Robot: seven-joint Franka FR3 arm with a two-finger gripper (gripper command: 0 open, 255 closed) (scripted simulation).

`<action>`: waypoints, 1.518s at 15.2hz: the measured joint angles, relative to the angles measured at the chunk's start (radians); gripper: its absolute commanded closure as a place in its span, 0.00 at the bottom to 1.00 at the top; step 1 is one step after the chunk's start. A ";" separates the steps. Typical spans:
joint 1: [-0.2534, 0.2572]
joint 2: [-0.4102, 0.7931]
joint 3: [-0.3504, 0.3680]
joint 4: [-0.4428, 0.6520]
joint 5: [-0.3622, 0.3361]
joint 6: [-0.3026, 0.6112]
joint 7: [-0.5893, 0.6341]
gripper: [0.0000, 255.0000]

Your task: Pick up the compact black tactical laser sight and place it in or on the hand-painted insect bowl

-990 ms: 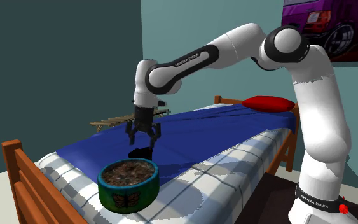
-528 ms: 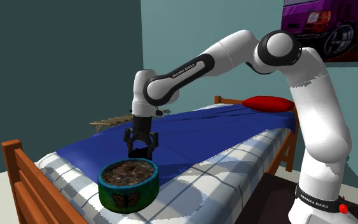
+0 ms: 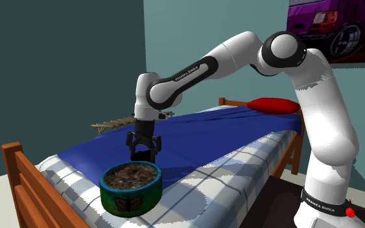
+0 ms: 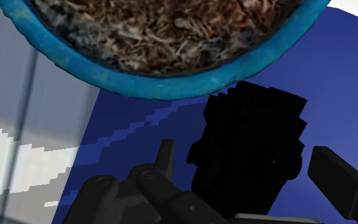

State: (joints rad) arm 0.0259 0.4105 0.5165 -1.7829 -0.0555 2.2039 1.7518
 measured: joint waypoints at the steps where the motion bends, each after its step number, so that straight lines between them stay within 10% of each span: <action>1: 0.000 0.000 0.000 0.000 0.000 0.000 0.000 1.00; 23: -0.011 -0.063 0.017 0.081 0.031 -0.138 -0.004 1.00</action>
State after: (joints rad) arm 0.0145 0.3470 0.5337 -1.7018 -0.0242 2.0658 1.7475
